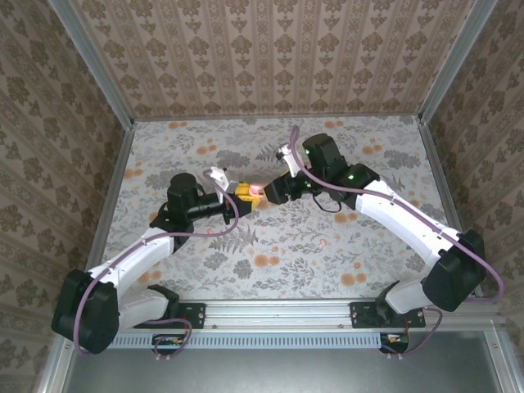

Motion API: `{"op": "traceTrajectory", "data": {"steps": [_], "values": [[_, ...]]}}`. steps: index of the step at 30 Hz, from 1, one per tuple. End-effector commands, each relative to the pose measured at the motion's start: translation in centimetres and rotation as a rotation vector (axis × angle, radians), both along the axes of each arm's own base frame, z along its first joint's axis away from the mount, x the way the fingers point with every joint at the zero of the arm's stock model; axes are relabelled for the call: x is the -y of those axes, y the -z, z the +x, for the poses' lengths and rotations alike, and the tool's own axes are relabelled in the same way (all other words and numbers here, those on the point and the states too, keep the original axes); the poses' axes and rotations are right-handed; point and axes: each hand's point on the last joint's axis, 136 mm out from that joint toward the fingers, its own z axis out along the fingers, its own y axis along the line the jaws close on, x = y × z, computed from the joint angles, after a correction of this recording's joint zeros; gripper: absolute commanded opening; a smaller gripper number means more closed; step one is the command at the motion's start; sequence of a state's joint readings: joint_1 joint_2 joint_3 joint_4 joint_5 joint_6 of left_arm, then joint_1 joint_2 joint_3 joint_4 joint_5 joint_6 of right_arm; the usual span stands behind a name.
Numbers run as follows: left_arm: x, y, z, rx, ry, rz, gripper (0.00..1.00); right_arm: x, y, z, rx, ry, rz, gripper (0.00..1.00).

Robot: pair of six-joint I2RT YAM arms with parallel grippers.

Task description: Insert the wireless bluetooth earbuds into the charging case

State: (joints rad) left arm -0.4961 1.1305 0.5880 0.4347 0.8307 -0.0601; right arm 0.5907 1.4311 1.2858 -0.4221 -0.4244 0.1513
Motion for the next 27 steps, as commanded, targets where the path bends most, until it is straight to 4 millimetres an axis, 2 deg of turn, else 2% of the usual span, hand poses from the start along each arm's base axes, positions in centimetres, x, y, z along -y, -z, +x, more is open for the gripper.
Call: {"op": "traceTrajectory", "data": {"steps": [1, 7, 13, 15, 17, 18, 24, 25, 27], "values": [[0.6, -1.3, -2.4, 0.036, 0.127, -0.039, 0.18, 1.6, -0.7, 3.0, 0.029, 0.122, 0.003, 0.63], [0.5, -1.0, -2.0, 0.024, 0.109, -0.037, 0.18, 1.9, -1.0, 3.0, 0.024, 0.128, 0.014, 0.64], [0.0, -0.8, -1.2, 0.011, 0.073, -0.037, 0.18, 1.7, -1.9, 1.6, -0.006, 0.106, 0.072, 0.64], [-0.5, -0.5, -0.7, 0.000, 0.042, -0.033, 0.18, 2.2, -2.8, 1.0, 0.001, 0.121, 0.097, 0.64], [-0.7, -0.4, -0.7, -0.009, 0.031, -0.031, 0.18, 2.5, -2.7, 0.8, -0.014, 0.148, 0.103, 0.65], [-1.7, -0.4, 0.2, -0.012, -0.008, -0.030, 0.18, 2.7, -2.5, 0.9, -0.030, 0.169, 0.107, 0.65], [-3.9, -0.8, 0.3, 0.003, -0.077, -0.019, 0.18, 2.9, 0.8, 1.6, -0.192, 0.280, 0.109, 0.63], [-4.2, -0.8, 0.2, 0.006, -0.088, -0.014, 0.18, 2.7, 2.3, 2.1, -0.236, 0.305, 0.096, 0.63], [-5.0, -0.9, 0.0, 0.013, -0.120, -0.004, 0.18, 2.4, 4.1, 2.6, -0.315, 0.345, 0.098, 0.60]]}}
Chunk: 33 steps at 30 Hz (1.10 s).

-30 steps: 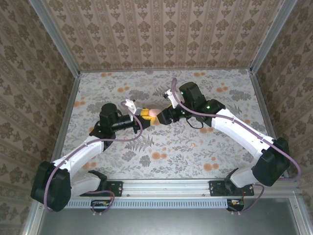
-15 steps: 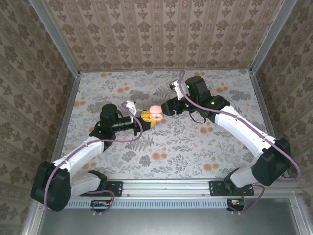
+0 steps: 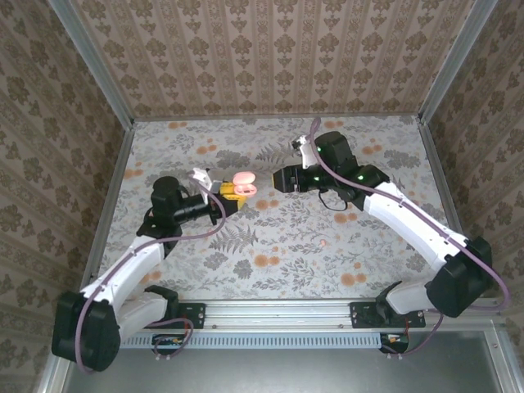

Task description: Insert the wireless bluetooth earbuds into the charging case

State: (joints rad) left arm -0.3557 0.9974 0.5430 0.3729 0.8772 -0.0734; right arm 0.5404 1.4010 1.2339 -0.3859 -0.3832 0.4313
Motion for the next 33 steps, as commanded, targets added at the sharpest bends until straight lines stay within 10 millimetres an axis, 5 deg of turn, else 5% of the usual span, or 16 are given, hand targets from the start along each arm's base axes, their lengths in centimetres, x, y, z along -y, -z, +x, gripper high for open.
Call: {"op": "traceTrajectory", "data": {"steps": [1, 11, 21, 24, 33], "values": [[-1.4, 0.1, -0.5, 0.008, -0.042, 0.023, 0.18, -0.3, 4.4, 1.2, -0.177, 0.106, 0.006, 0.59], [-4.0, -1.0, -2.4, 0.082, -0.152, 0.026, 0.19, -3.7, 12.2, 1.6, -0.322, 0.175, -0.135, 0.55], [-5.5, -3.5, -3.9, 0.172, -0.227, 0.044, 0.18, -15.5, 17.9, -1.8, -0.375, -0.045, -0.177, 0.49], [-5.9, -4.1, -4.5, 0.190, -0.243, 0.047, 0.18, -17.7, 19.2, -2.4, -0.358, -0.092, -0.213, 0.47], [-6.8, -6.0, -5.6, 0.243, -0.289, 0.028, 0.18, -20.2, 21.9, -2.9, -0.309, -0.137, -0.288, 0.38]]}}
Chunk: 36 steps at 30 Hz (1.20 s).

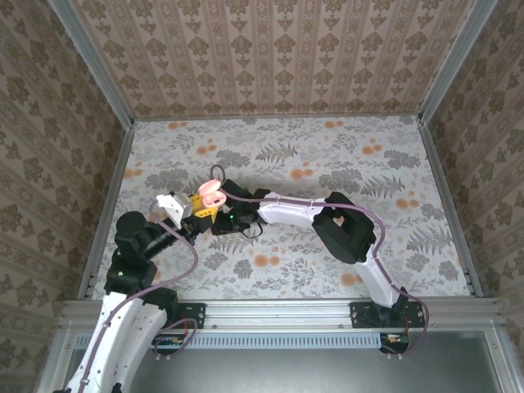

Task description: Insert the wireless bluetooth earbuds into the charging case

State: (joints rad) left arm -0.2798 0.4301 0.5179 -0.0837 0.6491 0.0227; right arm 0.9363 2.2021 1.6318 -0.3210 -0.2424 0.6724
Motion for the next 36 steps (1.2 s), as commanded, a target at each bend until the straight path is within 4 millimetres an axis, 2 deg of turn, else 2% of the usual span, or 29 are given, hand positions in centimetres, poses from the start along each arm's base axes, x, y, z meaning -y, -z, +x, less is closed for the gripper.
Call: {"op": "traceTrajectory", "data": {"steps": [1, 10, 16, 27, 36], "values": [[-0.2, -2.5, -0.9, 0.074, 0.005, -0.008, 0.18, -0.5, 1.2, 0.0, 0.044, -0.030, -0.056, 0.37], [-0.4, -3.2, -1.5, 0.092, 0.003, -0.011, 0.18, -1.5, 2.4, -0.1, 0.103, -0.067, -0.111, 0.36], [-0.5, -3.1, -1.6, 0.092, 0.001, -0.009, 0.18, -2.2, 2.3, -0.3, 0.125, -0.091, -0.129, 0.37], [-0.8, -2.7, -1.3, 0.084, -0.027, -0.002, 0.19, -2.9, 3.5, -0.6, 0.123, -0.124, -0.159, 0.38], [-0.8, -2.4, -1.3, 0.082, -0.033, 0.001, 0.19, -2.8, 3.7, -0.9, 0.136, -0.158, -0.188, 0.33]]}}
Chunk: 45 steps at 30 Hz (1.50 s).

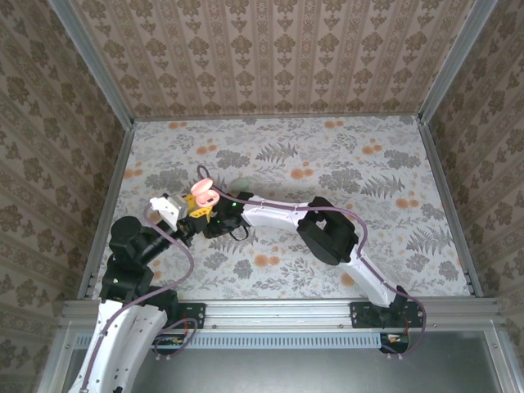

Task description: Insert the wireless bluetooth earbuds into the charging case

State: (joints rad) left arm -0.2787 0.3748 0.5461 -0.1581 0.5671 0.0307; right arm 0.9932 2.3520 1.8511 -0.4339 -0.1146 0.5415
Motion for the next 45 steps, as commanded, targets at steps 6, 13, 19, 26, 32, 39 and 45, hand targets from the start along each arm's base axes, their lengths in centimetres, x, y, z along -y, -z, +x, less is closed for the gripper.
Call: {"op": "traceTrajectory", "data": {"steps": [6, 13, 19, 26, 32, 39, 45], "values": [[0.4, -1.5, -1.1, 0.062, 0.048, -0.002, 0.19, 0.9, 1.8, -1.8, 0.009, -0.072, -0.096, 0.28], [0.4, -1.6, -1.1, 0.062, 0.048, -0.003, 0.20, 3.7, 0.4, -0.8, 0.029, -0.039, -0.081, 0.24], [0.7, -1.9, -1.0, 0.064, 0.063, -0.022, 0.20, 7.4, -1.4, 0.1, 0.058, -0.015, -0.057, 0.23], [1.4, -1.7, -0.8, 0.042, 0.108, -0.035, 0.20, 13.5, -1.7, 0.6, 0.021, 0.044, -0.055, 0.23], [2.1, -0.8, 0.1, 0.012, 0.131, -0.049, 0.20, 19.2, -1.1, -0.7, -0.022, 0.045, -0.084, 0.23], [3.6, 0.8, 1.1, -0.027, 0.181, -0.048, 0.20, 22.2, -0.4, -3.5, -0.068, -0.148, -0.147, 0.24], [4.8, 1.8, 1.6, -0.043, 0.208, -0.023, 0.20, 24.1, -0.3, -2.4, -0.054, -0.147, -0.200, 0.31]]}}
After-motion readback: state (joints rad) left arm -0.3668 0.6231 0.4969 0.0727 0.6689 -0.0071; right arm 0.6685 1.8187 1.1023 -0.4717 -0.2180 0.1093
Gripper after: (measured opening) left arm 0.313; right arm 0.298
